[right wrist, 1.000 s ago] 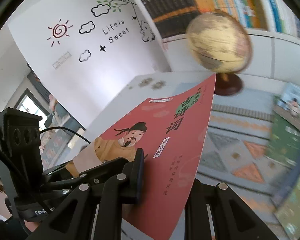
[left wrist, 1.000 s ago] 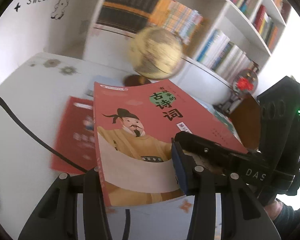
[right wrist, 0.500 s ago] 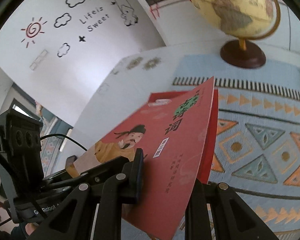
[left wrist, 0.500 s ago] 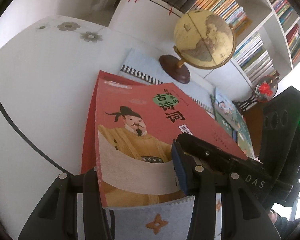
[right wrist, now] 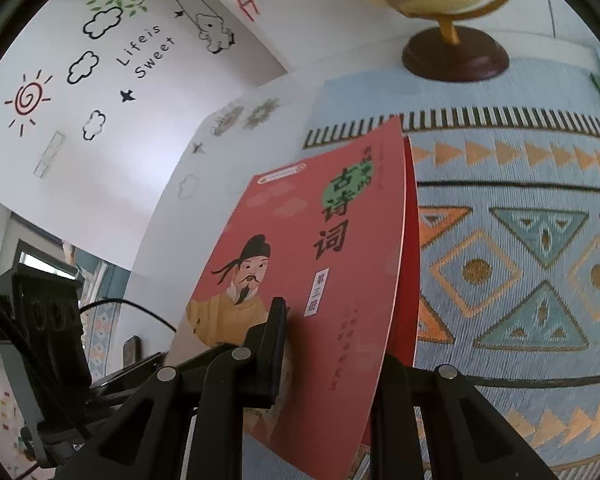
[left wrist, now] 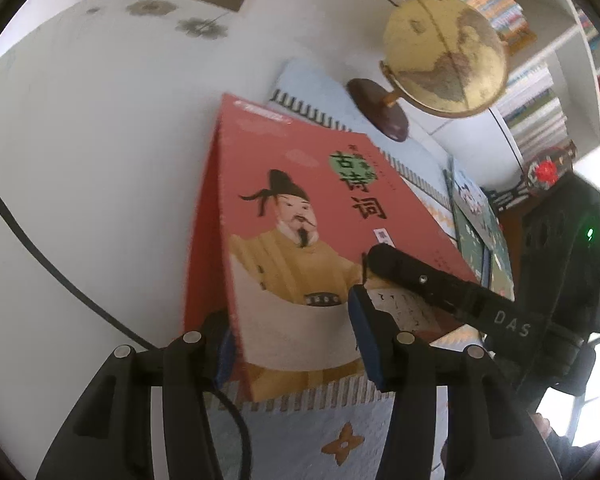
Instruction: Organize books
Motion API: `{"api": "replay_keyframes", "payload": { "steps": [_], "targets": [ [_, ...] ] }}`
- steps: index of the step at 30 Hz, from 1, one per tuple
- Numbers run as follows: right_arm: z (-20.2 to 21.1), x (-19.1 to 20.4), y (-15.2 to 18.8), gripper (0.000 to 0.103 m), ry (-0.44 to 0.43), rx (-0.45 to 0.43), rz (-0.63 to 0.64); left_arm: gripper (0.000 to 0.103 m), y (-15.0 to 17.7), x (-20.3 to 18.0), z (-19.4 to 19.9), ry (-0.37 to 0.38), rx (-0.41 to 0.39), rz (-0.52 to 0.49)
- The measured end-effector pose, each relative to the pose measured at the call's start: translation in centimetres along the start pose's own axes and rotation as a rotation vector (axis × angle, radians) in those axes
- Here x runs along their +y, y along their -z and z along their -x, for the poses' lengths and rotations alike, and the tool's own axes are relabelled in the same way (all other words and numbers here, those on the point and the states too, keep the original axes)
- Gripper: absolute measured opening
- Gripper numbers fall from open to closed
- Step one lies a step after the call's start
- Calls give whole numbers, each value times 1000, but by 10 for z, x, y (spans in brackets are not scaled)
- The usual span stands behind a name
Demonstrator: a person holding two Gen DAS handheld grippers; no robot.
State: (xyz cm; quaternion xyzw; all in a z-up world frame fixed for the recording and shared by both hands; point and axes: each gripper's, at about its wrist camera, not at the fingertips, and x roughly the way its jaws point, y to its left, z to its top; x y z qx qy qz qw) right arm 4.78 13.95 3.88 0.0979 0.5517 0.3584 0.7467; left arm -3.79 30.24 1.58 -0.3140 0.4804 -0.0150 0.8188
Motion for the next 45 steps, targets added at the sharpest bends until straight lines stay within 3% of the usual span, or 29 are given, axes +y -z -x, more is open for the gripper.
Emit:
{"api": "replay_keyframes", "payload": {
  "steps": [5,11,19,21,23,25,27,28,31,38,45],
  "targets": [
    [-13,-9,6,19,16,31,-51,50,1,21,1,-3,7,89],
    [-20,-13,14,22,22,45,-88,51,9,40,21,-12,-47,161],
    [-25,-9,19,24,11,41,-119,51,31,52,52,-35,-73,188],
    [-25,-5,21,26,15,43,-104,51,38,54,55,-37,-72,196],
    [-25,-2,23,36,11,56,-86,51,44,53,57,-34,-67,205],
    [-22,3,25,50,14,80,-55,55,52,51,59,-15,-56,216],
    [-14,2,32,54,50,96,-27,77,60,48,61,-1,-54,243],
    [-9,0,35,54,67,100,-18,80,65,46,63,15,-62,263],
    [16,-17,53,54,146,86,-22,85,78,39,64,52,-53,310],
    [105,-48,86,54,262,-50,-23,86,95,2,51,8,-18,344],
    [207,-70,110,54,350,-194,35,89,113,-94,36,-14,-38,229]
  ]
}}
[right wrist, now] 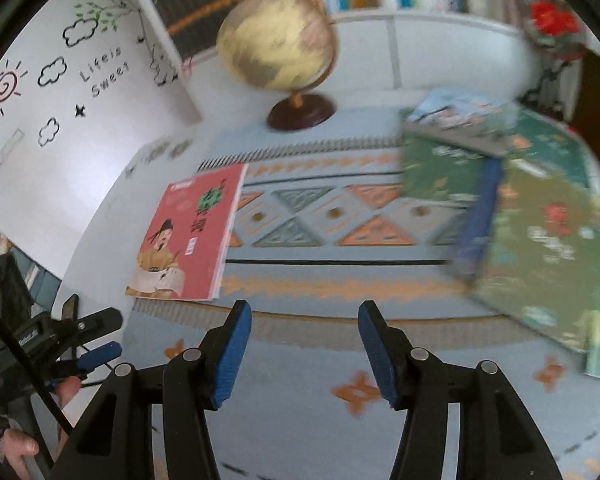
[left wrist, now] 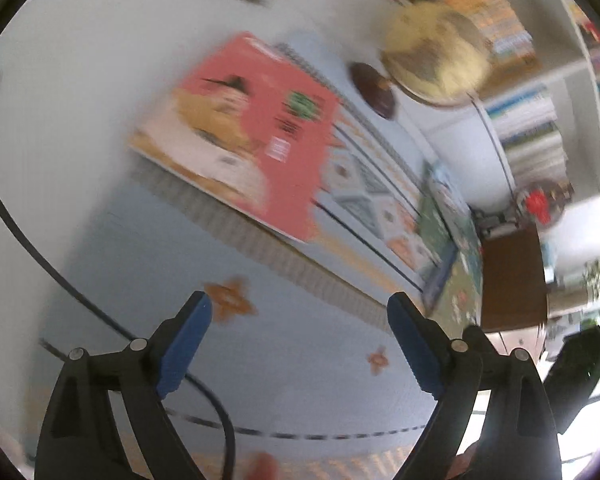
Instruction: Organize books
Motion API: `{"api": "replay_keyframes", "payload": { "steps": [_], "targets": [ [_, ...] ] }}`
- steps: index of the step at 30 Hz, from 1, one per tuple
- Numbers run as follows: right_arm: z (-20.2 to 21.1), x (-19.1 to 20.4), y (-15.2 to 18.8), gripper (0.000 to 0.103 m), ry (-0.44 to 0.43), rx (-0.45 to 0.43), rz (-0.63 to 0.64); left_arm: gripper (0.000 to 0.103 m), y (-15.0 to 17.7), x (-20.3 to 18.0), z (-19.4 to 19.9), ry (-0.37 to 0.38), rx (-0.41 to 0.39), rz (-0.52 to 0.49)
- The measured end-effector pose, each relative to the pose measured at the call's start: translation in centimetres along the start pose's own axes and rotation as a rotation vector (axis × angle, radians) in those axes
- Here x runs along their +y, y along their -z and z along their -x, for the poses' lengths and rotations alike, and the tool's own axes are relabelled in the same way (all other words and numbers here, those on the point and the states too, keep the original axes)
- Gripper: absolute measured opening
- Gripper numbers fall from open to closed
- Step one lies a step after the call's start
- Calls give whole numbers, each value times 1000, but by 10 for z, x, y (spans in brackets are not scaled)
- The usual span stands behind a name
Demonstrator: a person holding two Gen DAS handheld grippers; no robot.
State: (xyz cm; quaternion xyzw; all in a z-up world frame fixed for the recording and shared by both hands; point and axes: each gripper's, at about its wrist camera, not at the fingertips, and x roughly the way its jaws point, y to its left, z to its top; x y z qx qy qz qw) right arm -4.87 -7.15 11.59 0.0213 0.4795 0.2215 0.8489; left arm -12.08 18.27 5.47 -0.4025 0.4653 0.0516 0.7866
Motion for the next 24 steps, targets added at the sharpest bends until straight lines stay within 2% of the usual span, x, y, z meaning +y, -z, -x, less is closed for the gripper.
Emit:
{"api": "replay_keyframes", "payload": {
  "steps": [2,3,5,7,9,12,14,17,20,24],
  "targets": [
    [23,-18,9,54,15,-18,-15,88,16,-34,0,-31,-27,-65],
    [37,-31,14,54,32,-30,-30,88,26,-57,3,-76,-70,-130],
    [71,-59,26,54,59,-69,-68,89,45,-111,15,-181,-209,-291],
    [109,-84,33,54,90,-138,-85,101,67,-169,30,-244,-347,-442],
    [146,-105,38,57,128,-214,-85,102,88,-217,38,-284,-415,-572],
    [183,-131,45,69,147,-287,-117,102,124,-265,40,-313,-468,-721],
    [202,-149,52,72,156,-325,-145,102,148,-284,41,-272,-466,-775],
    [215,-172,60,72,180,-334,-178,102,177,-303,35,-220,-398,-829],
    [220,-189,68,72,187,-325,-216,102,197,-315,24,-137,-306,-867],
    [216,-207,78,72,214,-293,-243,102,204,-325,4,-144,-256,-867]
  ]
}}
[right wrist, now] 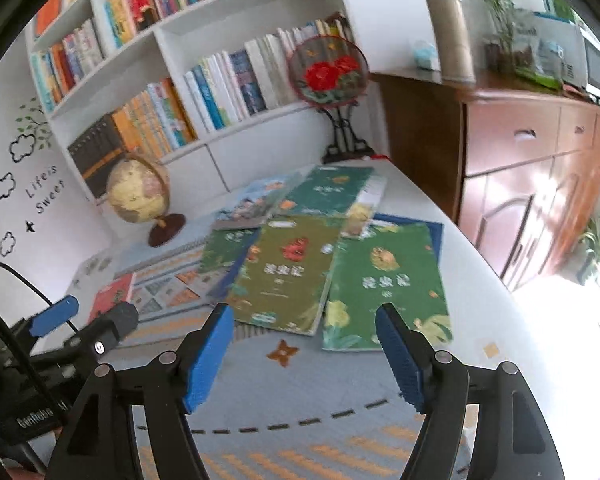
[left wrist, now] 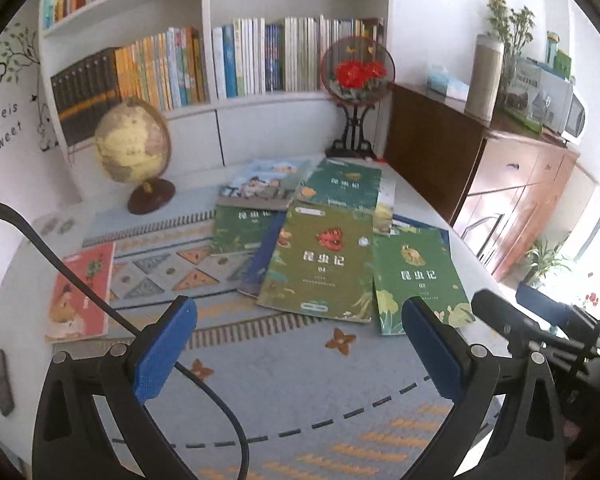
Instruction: Organize books
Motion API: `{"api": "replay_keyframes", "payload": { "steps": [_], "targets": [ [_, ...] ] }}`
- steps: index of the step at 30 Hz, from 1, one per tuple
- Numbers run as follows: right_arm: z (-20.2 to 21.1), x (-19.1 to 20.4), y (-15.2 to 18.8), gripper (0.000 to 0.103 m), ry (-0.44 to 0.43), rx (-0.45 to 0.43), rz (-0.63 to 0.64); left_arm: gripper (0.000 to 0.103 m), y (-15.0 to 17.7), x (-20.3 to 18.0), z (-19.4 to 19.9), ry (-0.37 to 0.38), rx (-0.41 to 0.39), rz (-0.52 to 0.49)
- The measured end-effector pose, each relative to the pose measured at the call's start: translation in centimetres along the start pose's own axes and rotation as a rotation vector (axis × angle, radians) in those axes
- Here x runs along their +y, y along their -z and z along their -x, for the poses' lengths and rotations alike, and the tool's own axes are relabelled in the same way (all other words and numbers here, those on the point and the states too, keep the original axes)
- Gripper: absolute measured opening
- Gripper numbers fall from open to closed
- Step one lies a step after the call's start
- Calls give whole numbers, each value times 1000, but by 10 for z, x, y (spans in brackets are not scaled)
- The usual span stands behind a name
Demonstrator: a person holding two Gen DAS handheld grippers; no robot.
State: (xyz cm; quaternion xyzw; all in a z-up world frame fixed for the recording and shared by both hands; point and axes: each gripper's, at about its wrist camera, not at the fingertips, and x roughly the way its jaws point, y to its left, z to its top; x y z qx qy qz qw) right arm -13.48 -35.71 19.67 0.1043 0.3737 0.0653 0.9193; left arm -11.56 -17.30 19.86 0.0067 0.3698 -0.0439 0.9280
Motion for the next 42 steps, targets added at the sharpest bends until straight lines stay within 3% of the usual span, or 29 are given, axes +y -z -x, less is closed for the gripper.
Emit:
{"api": "replay_keyframes", "payload": {
  "steps": [6,10,13,18,20,25,27,28,30,33,35,42],
  "targets": [
    [-20,-13,-2,72,73,46,40,102,-6,12,-29,70,18,5],
    [-39,-32,-13,86,216,64,62,101,-15,65,-64,120,103,133],
    [-63,-55,-21,86,260,96,18,101,-18,100,-96,209,177,251],
    [-103,-75,-30,86,306,166,-36,101,-21,107,-154,241,240,273],
    [-117,-74,-35,86,287,188,-44,101,-21,106,-173,263,262,257],
    [-159,-52,-41,86,212,238,-23,101,-26,100,-226,421,339,218],
    [-180,-44,-40,71,173,270,-20,101,-23,99,-244,490,375,222],
    [-192,-39,-38,57,149,295,-19,101,-21,97,-250,518,386,218],
    [-214,-32,-35,49,115,341,-23,96,-16,94,-261,584,410,208],
    [-236,-25,-34,46,63,369,-38,93,-12,91,-278,605,448,195],
    [-247,-20,-35,46,59,373,-32,83,-11,89,-284,621,460,194],
    [-267,-20,-40,46,23,391,-67,83,-13,90,-288,647,455,193]
  ]
}}
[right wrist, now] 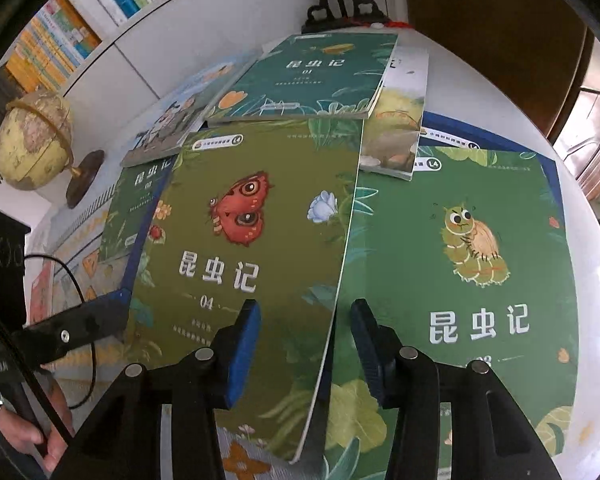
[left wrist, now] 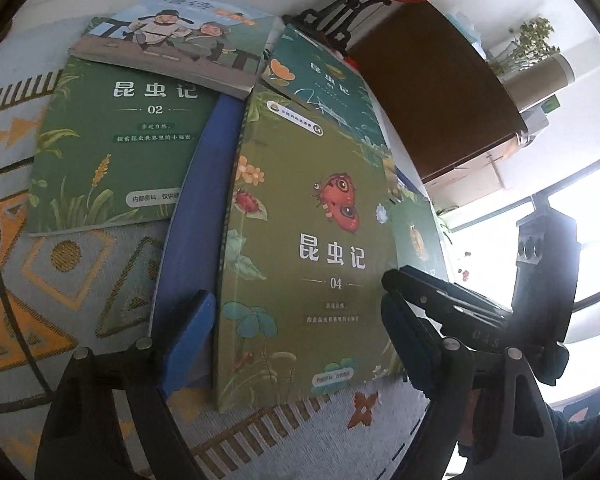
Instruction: Organize books
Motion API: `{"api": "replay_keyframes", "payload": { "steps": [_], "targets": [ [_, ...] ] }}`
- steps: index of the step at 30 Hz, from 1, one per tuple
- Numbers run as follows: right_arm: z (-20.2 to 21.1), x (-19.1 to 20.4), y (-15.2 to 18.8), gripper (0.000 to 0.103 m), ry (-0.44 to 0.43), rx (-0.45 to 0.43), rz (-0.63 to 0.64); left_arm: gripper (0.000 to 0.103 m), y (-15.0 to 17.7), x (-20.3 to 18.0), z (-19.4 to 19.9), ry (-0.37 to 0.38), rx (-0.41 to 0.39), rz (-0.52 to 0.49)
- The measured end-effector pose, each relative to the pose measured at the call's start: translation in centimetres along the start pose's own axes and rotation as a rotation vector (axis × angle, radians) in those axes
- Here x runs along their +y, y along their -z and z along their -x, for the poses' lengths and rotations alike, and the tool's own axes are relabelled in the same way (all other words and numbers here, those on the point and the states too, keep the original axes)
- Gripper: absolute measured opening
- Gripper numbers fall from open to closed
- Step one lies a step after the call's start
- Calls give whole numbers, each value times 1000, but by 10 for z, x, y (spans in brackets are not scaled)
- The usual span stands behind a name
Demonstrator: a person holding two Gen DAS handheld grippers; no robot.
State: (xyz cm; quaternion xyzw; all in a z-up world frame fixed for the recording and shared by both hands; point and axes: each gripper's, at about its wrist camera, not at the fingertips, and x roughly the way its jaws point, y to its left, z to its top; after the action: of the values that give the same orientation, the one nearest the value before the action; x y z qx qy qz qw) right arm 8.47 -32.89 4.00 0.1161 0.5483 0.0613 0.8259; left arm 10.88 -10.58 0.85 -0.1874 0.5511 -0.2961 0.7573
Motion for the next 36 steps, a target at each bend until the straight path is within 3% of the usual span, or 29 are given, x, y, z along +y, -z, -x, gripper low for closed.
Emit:
{"api": "replay_keyframes", "payload": {
  "steps": [6,12,17,22,26,29,31,33,36],
  "targets": [
    [-2,3,-4,47,-22,14,-5,83,11,-3,1,-12,10,-17],
    [15,3,7,47,-115,29,-13,83,41,1,15,19,29,34],
    [19,0,14,47,-94,42,-6,83,62,-5,13,-78,46,27],
    [16,-5,27,47,-80,65,13,83,67,-10,9,-103,50,26],
    [15,-5,34,48,-129,64,-21,83,64,-7,13,-24,44,83],
    [18,-6,33,48,-131,58,-28,83,61,-9,42,180,-58,135],
    [22,-16,31,48,-213,55,-87,83,56,-12,54,304,-93,155],
    [23,-28,29,48,-302,58,-168,83,52,-17,48,310,-82,135],
    [18,-40,30,48,-355,72,-254,83,50,-14,19,196,-30,122]
  ]
}}
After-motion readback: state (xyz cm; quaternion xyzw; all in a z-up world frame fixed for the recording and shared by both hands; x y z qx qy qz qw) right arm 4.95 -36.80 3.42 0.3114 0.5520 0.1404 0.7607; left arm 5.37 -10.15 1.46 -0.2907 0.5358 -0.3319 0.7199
